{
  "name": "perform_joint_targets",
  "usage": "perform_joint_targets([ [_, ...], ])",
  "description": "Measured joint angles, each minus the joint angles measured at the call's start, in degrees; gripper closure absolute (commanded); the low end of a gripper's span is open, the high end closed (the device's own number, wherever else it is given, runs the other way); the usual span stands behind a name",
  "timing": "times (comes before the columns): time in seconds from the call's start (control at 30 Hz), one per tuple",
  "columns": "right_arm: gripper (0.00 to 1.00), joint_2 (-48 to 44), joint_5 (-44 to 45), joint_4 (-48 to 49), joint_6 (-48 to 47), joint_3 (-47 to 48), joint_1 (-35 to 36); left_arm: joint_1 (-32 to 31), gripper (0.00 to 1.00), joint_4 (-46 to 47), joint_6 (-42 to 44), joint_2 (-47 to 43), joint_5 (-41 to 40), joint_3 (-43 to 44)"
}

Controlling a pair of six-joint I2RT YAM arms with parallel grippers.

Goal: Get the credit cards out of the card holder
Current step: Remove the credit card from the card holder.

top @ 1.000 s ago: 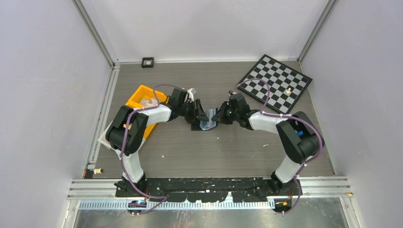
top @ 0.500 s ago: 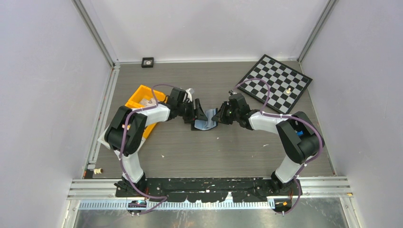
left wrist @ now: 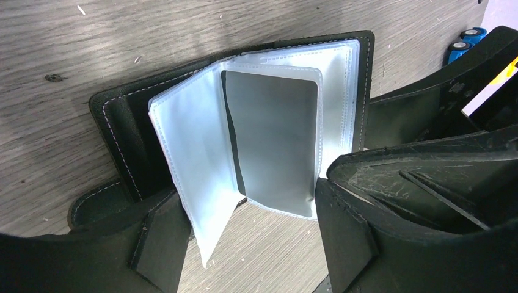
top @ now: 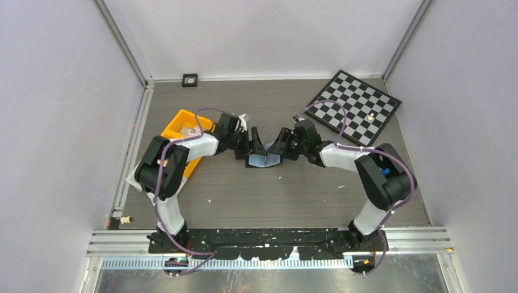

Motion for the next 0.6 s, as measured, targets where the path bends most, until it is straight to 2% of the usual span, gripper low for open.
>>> perform_joint_targets([
  [0.2, 0.38, 0.0, -1.0, 2.1, 1.4, -0.1, -0.1, 0.5, 0.27, 0.4, -0.1, 0.7, 2.0, 0.1],
  [0.4, 0.28, 0.0, -2.5, 4.9, 3.6, -0.9, -0.7, 1.0, 0.26, 0.9, -0.5, 1.2, 3.8, 0.3],
  [0.6, 0.27, 0.4, -3.8, 6.5, 5.0, -0.9, -1.3, 1.0, 0.25, 3.5, -1.1, 1.3, 5.0, -0.7],
])
